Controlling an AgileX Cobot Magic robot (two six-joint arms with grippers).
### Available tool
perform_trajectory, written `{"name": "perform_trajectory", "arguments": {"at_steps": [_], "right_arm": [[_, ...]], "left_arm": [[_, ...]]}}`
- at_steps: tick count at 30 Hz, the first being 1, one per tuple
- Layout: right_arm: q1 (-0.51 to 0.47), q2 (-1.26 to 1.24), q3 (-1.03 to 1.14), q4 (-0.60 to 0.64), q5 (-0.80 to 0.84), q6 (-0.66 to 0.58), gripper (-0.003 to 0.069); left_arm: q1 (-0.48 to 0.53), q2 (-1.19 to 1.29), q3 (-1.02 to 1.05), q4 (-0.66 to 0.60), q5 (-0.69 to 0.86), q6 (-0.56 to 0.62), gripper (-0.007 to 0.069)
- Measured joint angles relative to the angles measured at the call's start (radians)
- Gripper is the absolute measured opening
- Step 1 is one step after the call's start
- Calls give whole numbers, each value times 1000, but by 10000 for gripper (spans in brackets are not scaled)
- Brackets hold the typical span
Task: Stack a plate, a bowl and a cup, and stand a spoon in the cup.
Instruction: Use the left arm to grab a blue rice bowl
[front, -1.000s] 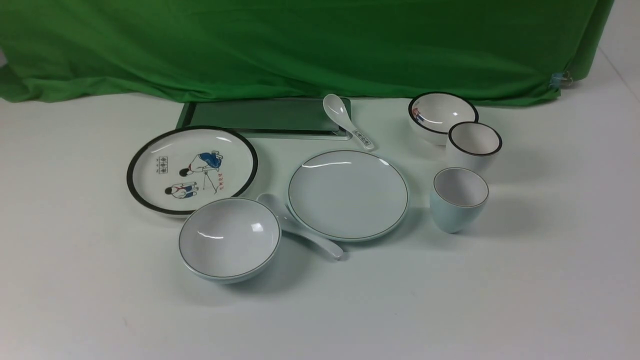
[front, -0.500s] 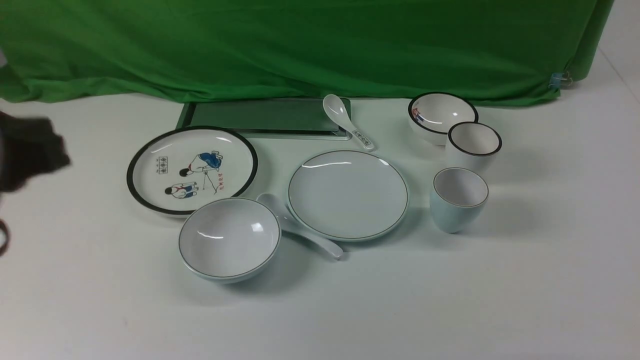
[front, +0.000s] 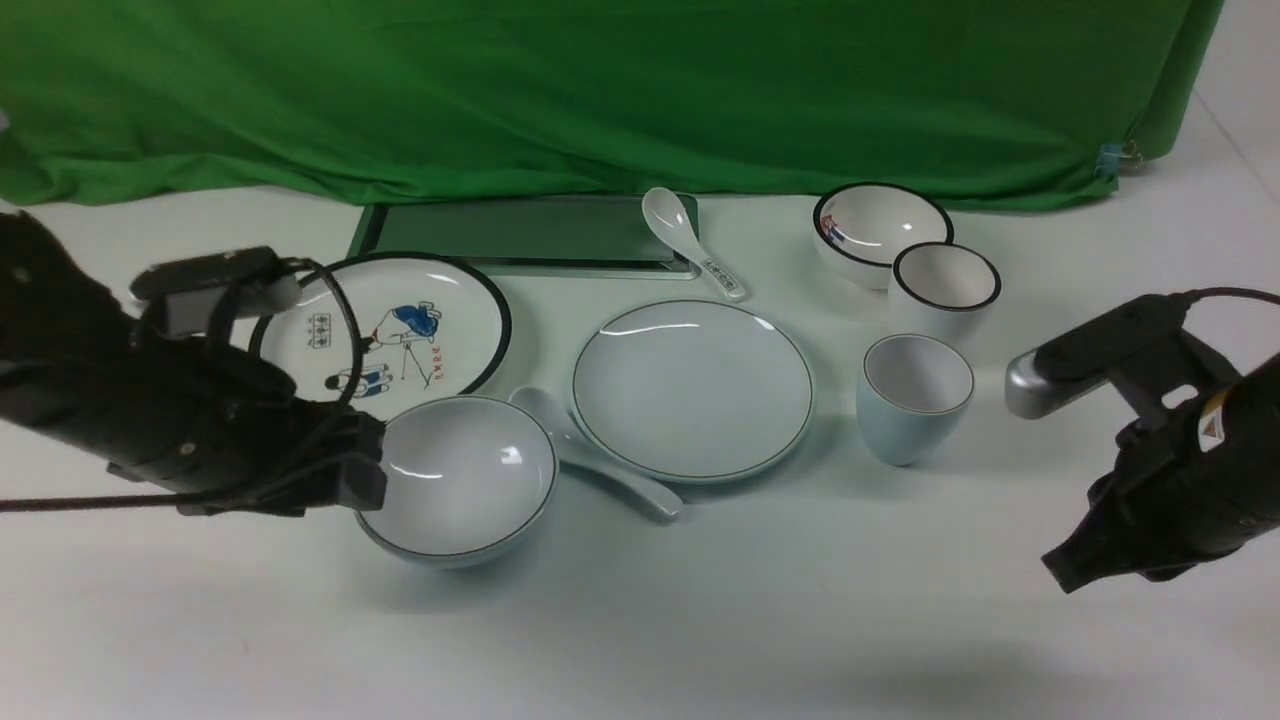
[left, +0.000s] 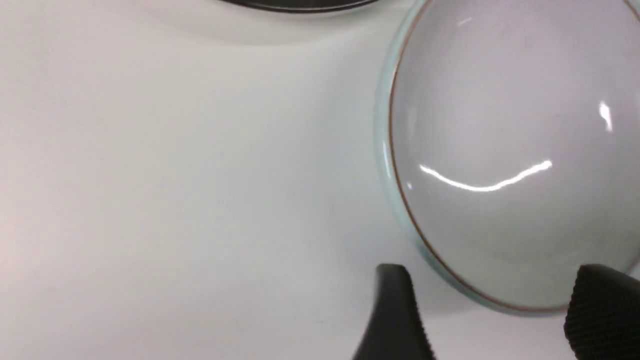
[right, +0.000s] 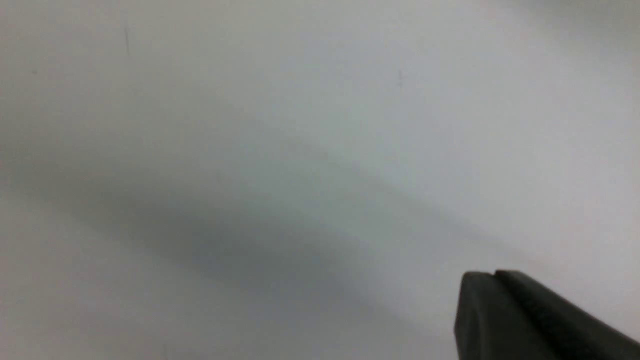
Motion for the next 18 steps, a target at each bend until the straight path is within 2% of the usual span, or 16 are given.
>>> {"name": "perform_trajectory", "arguments": {"at_steps": [5, 8, 9, 10, 13, 14, 18], "right_arm": [[2, 15, -13, 9, 26, 1, 52], [6, 15, -15, 12, 31, 1, 55], [6, 15, -17, 12, 32, 1, 58], [6, 15, -17, 13, 32, 1, 59], [6, 15, -19, 15, 34, 1, 63], [6, 15, -19, 16, 34, 1, 64], [6, 15, -19, 16, 34, 1, 66]], "left_arm": [[-63, 95, -45, 55, -44, -52, 411], [-110, 142, -78, 159, -94, -137, 329], [-128, 163, -96, 234, -110, -204, 258], [-132, 169, -100, 250, -113, -222, 228], [-137, 184, -105, 326, -130, -273, 57], [-137, 185, -107, 332, -135, -277, 24], [-137, 185, -111, 344, -139, -283, -11]]}}
